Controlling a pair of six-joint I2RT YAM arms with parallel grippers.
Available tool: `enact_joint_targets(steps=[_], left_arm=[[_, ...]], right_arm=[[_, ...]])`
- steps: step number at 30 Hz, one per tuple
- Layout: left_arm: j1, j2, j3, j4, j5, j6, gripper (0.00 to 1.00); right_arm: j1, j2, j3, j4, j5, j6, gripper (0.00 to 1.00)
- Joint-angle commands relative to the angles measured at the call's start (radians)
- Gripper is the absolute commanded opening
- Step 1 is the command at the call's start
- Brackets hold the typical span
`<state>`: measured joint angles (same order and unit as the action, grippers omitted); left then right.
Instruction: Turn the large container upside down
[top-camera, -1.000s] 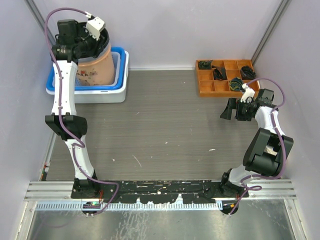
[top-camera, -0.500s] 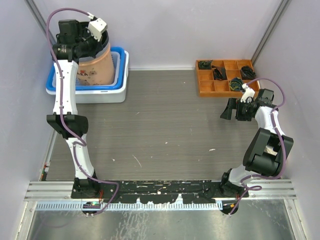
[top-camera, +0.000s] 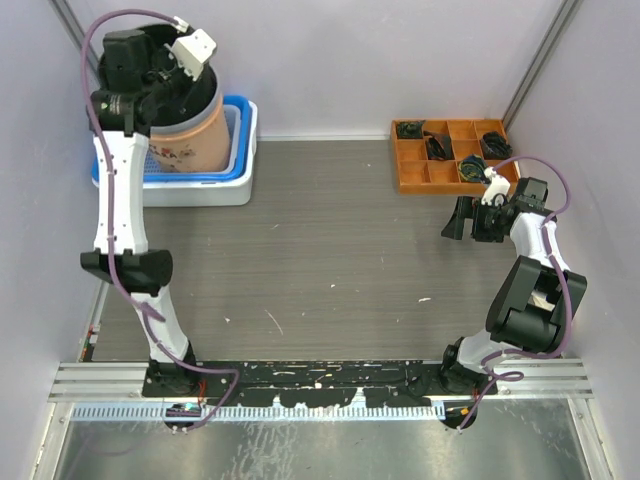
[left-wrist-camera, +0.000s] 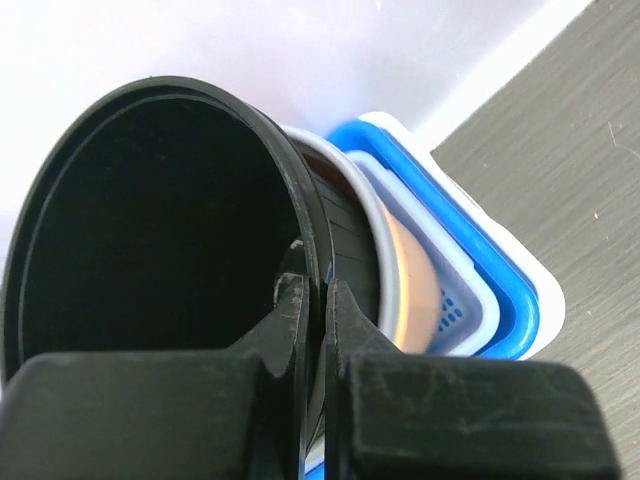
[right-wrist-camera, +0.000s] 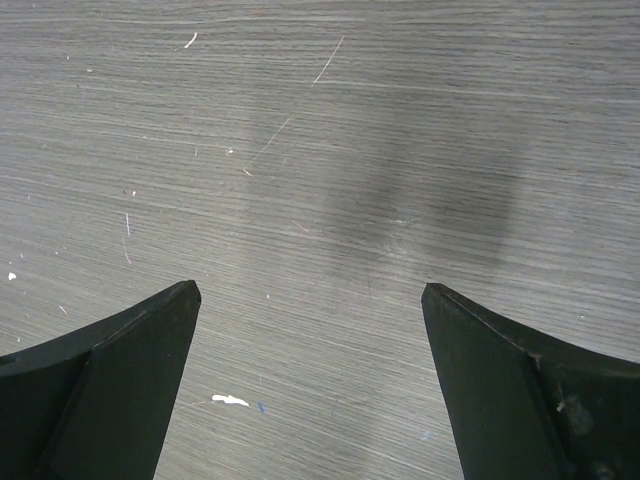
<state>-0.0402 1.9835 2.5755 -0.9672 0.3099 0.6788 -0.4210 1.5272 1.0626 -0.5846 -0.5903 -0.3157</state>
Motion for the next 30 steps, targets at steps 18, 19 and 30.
enact_joint_targets(steps=[18,19,30], left_arm=[[-0.132,-0.452,0.226,0.043,0.071,0.003,0.00],[-0.132,-0.457,0.228,0.044,0.080,-0.010,0.00],[-0.132,-0.508,0.104,-0.002,0.440,-0.414,0.00]], right_arm=[[-0.004,-0.013,0.035,0.033,0.021,0.012,1.00],[-0.003,-0.014,0.034,0.036,0.025,0.014,1.00],[-0.003,-0.007,0.032,0.050,0.065,0.020,1.00]])
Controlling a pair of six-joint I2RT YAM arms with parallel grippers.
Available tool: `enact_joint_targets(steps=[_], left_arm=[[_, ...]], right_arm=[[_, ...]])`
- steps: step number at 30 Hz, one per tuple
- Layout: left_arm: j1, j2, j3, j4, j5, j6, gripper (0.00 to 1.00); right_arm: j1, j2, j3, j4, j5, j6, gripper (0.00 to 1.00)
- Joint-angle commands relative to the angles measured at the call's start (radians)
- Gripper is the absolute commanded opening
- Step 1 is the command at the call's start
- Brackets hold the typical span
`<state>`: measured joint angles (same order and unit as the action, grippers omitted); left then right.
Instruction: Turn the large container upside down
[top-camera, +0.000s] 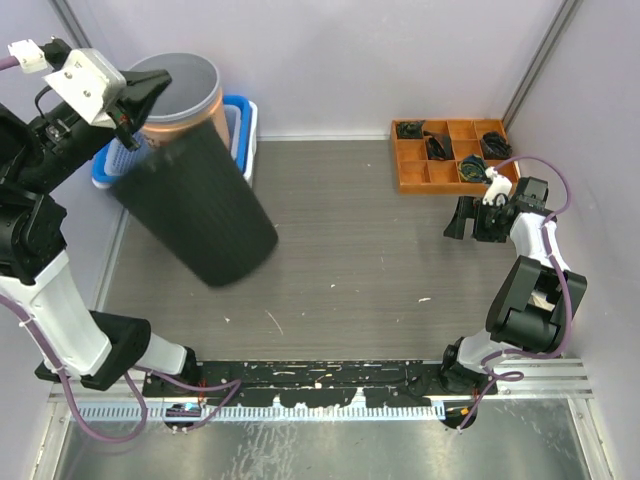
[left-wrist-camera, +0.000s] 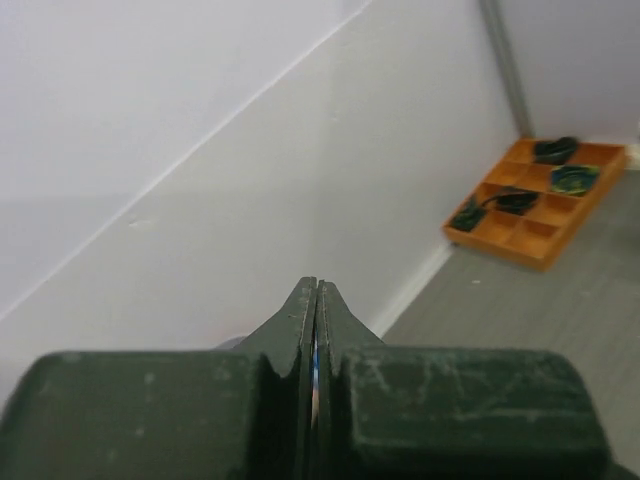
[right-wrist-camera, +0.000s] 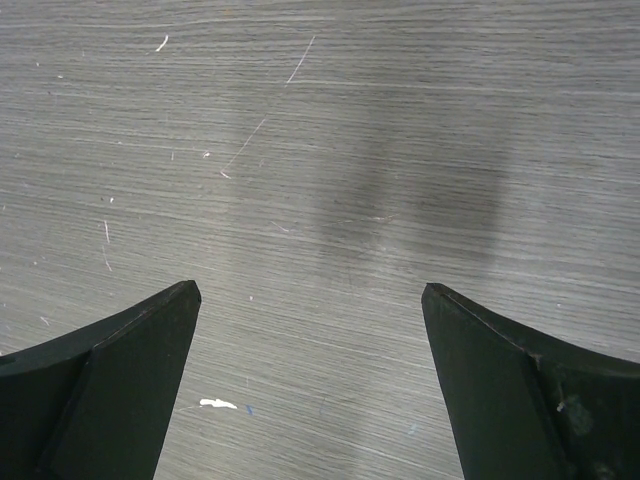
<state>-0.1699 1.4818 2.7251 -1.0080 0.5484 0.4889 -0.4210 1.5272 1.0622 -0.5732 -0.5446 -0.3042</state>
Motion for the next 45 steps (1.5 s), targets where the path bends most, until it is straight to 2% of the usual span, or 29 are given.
enact_joint_targets(steps=[1,5,9,13,19,20,21,22,23,25,28,30,32,35,45], left_arm=[[-0.002,-0.009,-0.069,0.042,0.238,-0.266,0.00],[-0.004,-0.023,-0.241,0.053,0.322,-0.364,0.00],[-0.052,-0.060,-0.467,0.052,0.341,-0.404,0.00],[-0.135,-0.060,-0.609,0.056,0.256,-0.390,0.00],[-0.195,-0.045,-0.662,-0.028,0.043,-0.263,0.02],[-0.195,-0.041,-0.648,-0.061,0.007,-0.232,0.13],[-0.195,-0.031,-0.628,-0.109,-0.029,-0.200,0.31],[-0.192,-0.019,-0.592,-0.167,-0.065,-0.166,0.91],[-0.174,-0.004,-0.558,-0.219,-0.089,-0.149,1.00],[-0.057,0.022,-0.513,-0.298,-0.032,-0.161,0.99],[0.296,0.090,-0.504,-0.400,0.325,-0.212,0.99],[0.471,0.200,-0.452,-0.549,0.498,-0.160,0.99],[0.590,0.313,-0.365,-0.739,0.590,-0.062,0.99],[0.669,0.354,-0.431,-0.769,0.600,-0.064,0.99],[0.667,0.218,-0.731,-0.770,0.370,0.124,0.99]], right_arm=[[-0.002,-0.007,0.032,0.040,0.022,0.008,1.00],[-0.003,-0.006,0.031,0.042,0.035,0.010,1.00],[-0.003,-0.004,0.035,0.032,-0.002,0.012,1.00],[0.011,0.009,0.063,-0.043,-0.139,-0.028,1.00],[0.079,-0.049,0.024,-0.004,-0.086,-0.056,1.00],[0.085,-0.044,0.025,-0.004,-0.083,-0.058,1.00],[0.087,-0.036,0.027,-0.008,-0.084,-0.060,1.00],[0.091,-0.025,0.030,-0.019,-0.088,-0.069,1.00],[0.093,-0.012,0.034,-0.034,-0.098,-0.080,1.00],[0.101,0.011,0.044,-0.061,-0.113,-0.102,1.00],[0.118,0.030,0.050,-0.082,-0.112,-0.118,1.00],[0.128,0.034,0.050,-0.085,-0.111,-0.121,1.00],[0.139,0.039,0.049,-0.085,-0.109,-0.124,1.00],[0.162,0.051,0.052,-0.091,-0.097,-0.128,1.00],[0.200,0.076,0.052,-0.089,-0.044,-0.128,1.00]])
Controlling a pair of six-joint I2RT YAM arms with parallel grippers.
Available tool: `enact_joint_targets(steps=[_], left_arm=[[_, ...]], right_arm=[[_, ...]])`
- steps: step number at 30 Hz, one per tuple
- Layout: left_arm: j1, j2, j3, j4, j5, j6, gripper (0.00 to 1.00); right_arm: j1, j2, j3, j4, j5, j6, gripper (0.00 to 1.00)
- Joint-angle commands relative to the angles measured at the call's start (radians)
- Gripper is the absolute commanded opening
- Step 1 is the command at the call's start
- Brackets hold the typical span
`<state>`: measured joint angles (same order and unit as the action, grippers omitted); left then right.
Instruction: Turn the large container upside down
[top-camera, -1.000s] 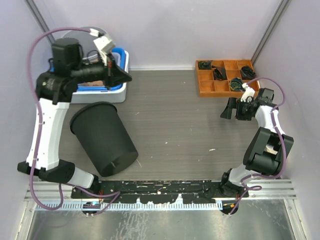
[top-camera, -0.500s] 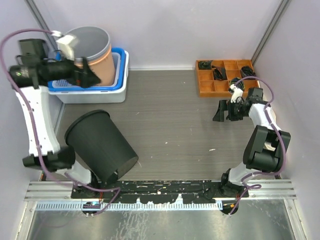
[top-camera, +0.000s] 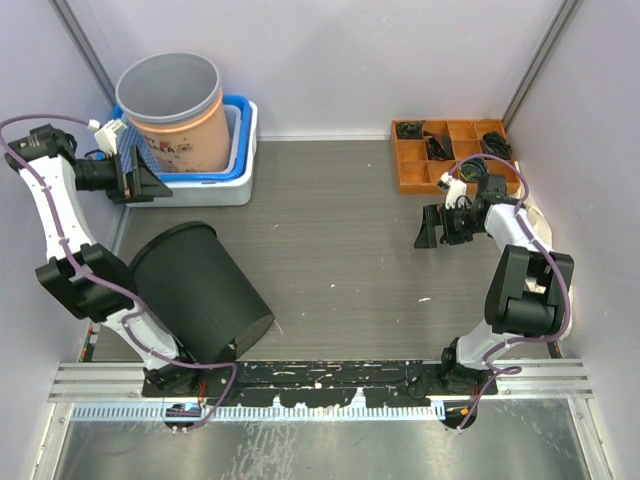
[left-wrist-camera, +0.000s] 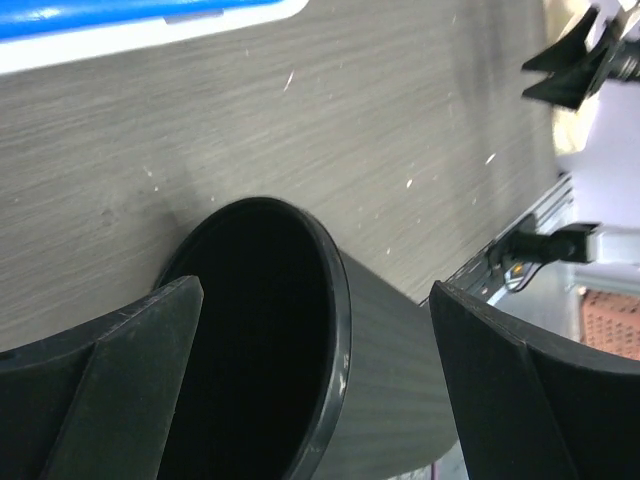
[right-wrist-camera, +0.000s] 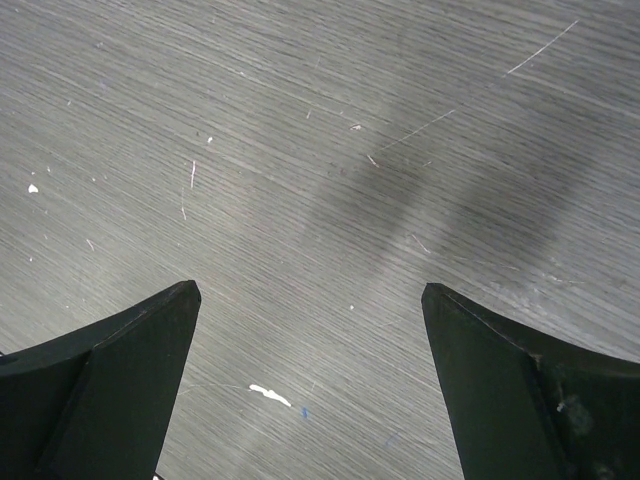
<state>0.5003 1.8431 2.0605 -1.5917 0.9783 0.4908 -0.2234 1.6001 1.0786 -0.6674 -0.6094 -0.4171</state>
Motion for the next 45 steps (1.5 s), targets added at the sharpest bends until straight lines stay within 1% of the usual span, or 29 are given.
enact_joint_targets(steps=[1,5,8,11,16,17,18,19,20,22,24,25,29,34,35,37,41,42,43,44,45], left_arm=[[-0.004,-0.164,-0.098,-0.187,-0.082,0.142,1.00],[-0.005,-0.234,-0.236,-0.184,-0.157,0.228,0.96],[-0.004,-0.250,-0.304,-0.175,-0.217,0.269,0.89],[-0.004,-0.262,-0.352,-0.153,-0.248,0.291,0.84],[-0.004,-0.266,-0.390,-0.146,-0.269,0.307,0.83],[-0.003,-0.268,-0.399,-0.140,-0.274,0.312,0.82],[-0.004,-0.272,-0.412,-0.135,-0.280,0.315,0.79],[-0.004,-0.274,-0.423,-0.128,-0.284,0.315,0.72],[-0.004,-0.274,-0.434,-0.124,-0.285,0.315,0.61],[-0.005,-0.271,-0.446,-0.131,-0.283,0.321,0.35],[-0.005,-0.264,-0.454,-0.144,-0.274,0.326,0.06],[-0.004,-0.262,-0.457,-0.153,-0.266,0.330,0.00],[-0.022,-0.271,-0.484,-0.185,-0.231,0.357,0.00],[-0.145,-0.329,-0.572,-0.186,-0.239,0.364,0.00],[-0.198,-0.338,-0.585,-0.186,-0.227,0.359,0.00],[-0.267,-0.343,-0.590,-0.184,-0.184,0.337,0.00],[-0.462,-0.296,-0.501,-0.163,-0.116,0.239,0.00],[-0.527,-0.283,-0.474,-0.139,-0.135,0.188,0.00],[-0.590,-0.276,-0.452,-0.079,-0.162,0.131,0.00],[-0.684,-0.270,-0.438,-0.034,-0.193,0.079,0.00],[-0.753,-0.262,-0.428,0.018,-0.233,0.036,0.00]], right_arm=[[0.003,0.005,0.037,0.005,0.025,-0.015,1.00],[0.008,0.011,0.040,0.005,0.037,-0.015,1.00],[0.011,0.011,0.039,0.006,0.040,-0.014,1.00],[0.014,0.011,0.040,0.005,0.042,-0.012,1.00],[0.015,0.009,0.039,0.005,0.043,-0.011,1.00],[0.015,0.008,0.040,0.005,0.043,-0.012,1.00],[0.015,0.007,0.040,0.005,0.043,-0.012,1.00],[0.015,0.007,0.040,0.005,0.044,-0.012,1.00],[0.015,0.008,0.041,0.005,0.045,-0.012,1.00],[0.015,0.008,0.040,0.005,0.046,-0.012,1.00],[0.014,0.006,0.041,0.005,0.048,-0.012,1.00],[0.015,0.006,0.040,0.005,0.049,-0.011,1.00],[0.015,0.010,0.042,0.006,0.063,-0.008,1.00],[0.015,0.017,0.044,0.006,0.074,-0.006,1.00],[0.016,0.018,0.044,0.006,0.075,-0.006,1.00],[0.016,0.017,0.044,0.006,0.077,-0.008,1.00],[0.016,0.023,0.044,0.010,0.089,-0.008,1.00],[0.015,0.024,0.042,0.012,0.095,-0.008,1.00],[0.015,0.027,0.041,0.014,0.102,-0.008,1.00],[0.015,0.028,0.040,0.014,0.107,-0.008,1.00],[0.016,0.028,0.039,0.017,0.112,-0.008,1.00]])
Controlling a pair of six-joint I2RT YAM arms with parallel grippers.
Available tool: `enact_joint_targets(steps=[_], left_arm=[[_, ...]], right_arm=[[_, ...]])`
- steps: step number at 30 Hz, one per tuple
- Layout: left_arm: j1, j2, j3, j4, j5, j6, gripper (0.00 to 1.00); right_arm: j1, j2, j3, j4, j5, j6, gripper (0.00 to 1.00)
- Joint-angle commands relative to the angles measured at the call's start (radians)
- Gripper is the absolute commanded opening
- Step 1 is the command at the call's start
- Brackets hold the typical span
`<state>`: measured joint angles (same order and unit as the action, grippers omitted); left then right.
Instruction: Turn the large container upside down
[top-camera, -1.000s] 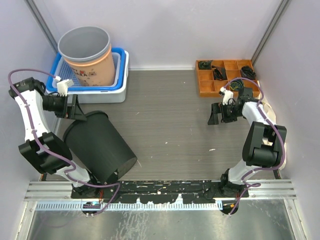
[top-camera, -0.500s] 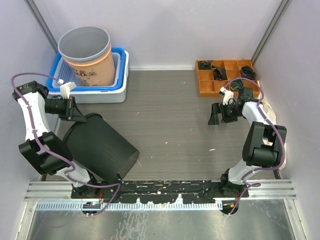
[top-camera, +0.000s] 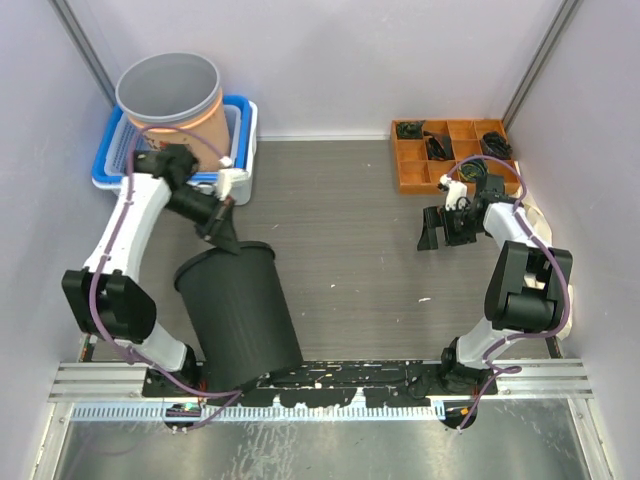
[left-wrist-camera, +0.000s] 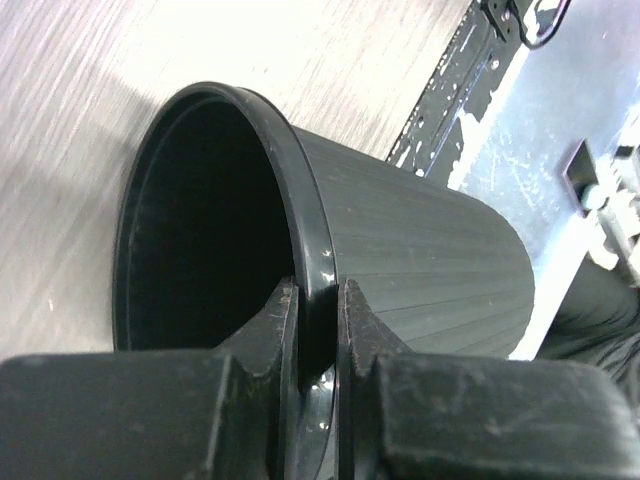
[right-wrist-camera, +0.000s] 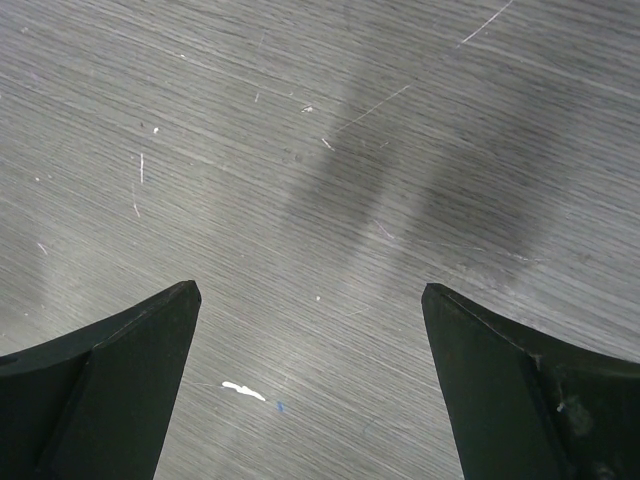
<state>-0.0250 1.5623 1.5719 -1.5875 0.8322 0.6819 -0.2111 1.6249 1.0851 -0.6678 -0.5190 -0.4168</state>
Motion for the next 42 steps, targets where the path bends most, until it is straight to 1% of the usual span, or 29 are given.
enact_joint_targets(steps=[1,4,6,8,10,13,15,17,20,23,27,32,36,42], left_arm=[[-0.292,0.035,0.071,0.050,-0.120,-0.192,0.00],[-0.438,0.116,0.122,0.105,-0.182,-0.245,0.00],[-0.486,0.173,0.153,0.147,-0.192,-0.265,0.00],[-0.508,0.231,0.198,0.174,-0.156,-0.282,0.00],[-0.507,0.309,0.276,0.165,-0.053,-0.302,0.00],[-0.484,0.447,0.409,0.137,0.183,-0.353,0.00],[-0.471,0.545,0.506,0.126,0.305,-0.398,0.00],[-0.465,0.649,0.590,0.127,0.374,-0.454,0.00],[-0.460,0.742,0.630,0.212,0.448,-0.578,0.00],[-0.448,0.824,0.649,0.307,0.480,-0.715,0.00],[-0.410,0.941,0.745,0.388,0.433,-0.845,0.00],[-0.376,1.084,0.882,0.466,0.414,-0.929,0.00],[-0.366,1.146,0.930,0.571,0.435,-1.009,0.00],[-0.343,1.179,0.931,0.842,0.493,-1.229,0.00]], right_arm=[[0.003,0.004,0.032,0.018,0.025,-0.008,1.00],[0.004,0.006,0.032,0.023,0.038,-0.005,1.00],[0.003,0.009,0.030,0.028,0.045,-0.004,1.00],[0.004,0.016,0.030,0.030,0.050,-0.002,1.00],[0.004,0.025,0.030,0.030,0.053,-0.002,1.00],[0.004,0.037,0.031,0.028,0.054,0.000,1.00],[0.004,0.046,0.032,0.026,0.054,-0.002,1.00],[0.003,0.051,0.034,0.023,0.054,-0.002,1.00],[0.004,0.057,0.033,0.022,0.056,-0.004,1.00],[0.004,0.069,0.036,0.019,0.055,-0.004,1.00],[0.005,0.087,0.038,0.015,0.058,-0.005,1.00],[0.010,0.113,0.045,0.007,0.063,-0.005,1.00],[0.021,0.130,0.046,0.007,0.078,-0.005,1.00],[0.035,0.143,0.051,0.008,0.099,-0.004,1.00]])
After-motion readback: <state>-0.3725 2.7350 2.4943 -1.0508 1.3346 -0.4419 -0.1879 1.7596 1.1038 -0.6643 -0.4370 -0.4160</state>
